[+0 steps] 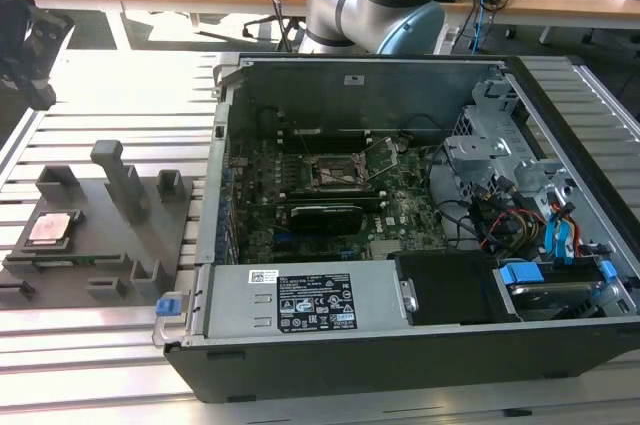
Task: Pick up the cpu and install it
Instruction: 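Reach for the cpu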
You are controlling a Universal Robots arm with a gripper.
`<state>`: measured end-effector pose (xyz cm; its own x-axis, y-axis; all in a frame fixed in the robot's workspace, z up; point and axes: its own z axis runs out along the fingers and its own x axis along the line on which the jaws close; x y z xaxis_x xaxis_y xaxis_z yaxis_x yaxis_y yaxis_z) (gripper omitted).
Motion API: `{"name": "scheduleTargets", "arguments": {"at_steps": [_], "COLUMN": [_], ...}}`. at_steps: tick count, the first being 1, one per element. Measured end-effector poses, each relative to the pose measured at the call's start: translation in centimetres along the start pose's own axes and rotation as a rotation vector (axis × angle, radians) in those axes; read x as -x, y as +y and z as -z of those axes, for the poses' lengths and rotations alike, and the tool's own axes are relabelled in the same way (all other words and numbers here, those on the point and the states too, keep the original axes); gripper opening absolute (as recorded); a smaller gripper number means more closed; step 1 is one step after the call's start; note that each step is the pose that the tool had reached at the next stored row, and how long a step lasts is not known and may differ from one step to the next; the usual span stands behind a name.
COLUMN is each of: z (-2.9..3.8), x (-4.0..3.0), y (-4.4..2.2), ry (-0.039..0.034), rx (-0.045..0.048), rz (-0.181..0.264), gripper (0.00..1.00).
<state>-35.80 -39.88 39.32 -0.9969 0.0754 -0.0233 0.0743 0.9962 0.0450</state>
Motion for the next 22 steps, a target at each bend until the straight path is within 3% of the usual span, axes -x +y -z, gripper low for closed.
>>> {"name": "scheduleTargets", "arguments": {"at_steps": [18, 22], "z": [0.10, 0.15], "x": [-4.23, -5.95], "y": [-0.32, -0.44], "ry": [-0.0001, 0.0000], "rx": [-0.0001, -0.0002], "rz": [0.000, 0.000], "gripper": [0.11, 0.11]}}
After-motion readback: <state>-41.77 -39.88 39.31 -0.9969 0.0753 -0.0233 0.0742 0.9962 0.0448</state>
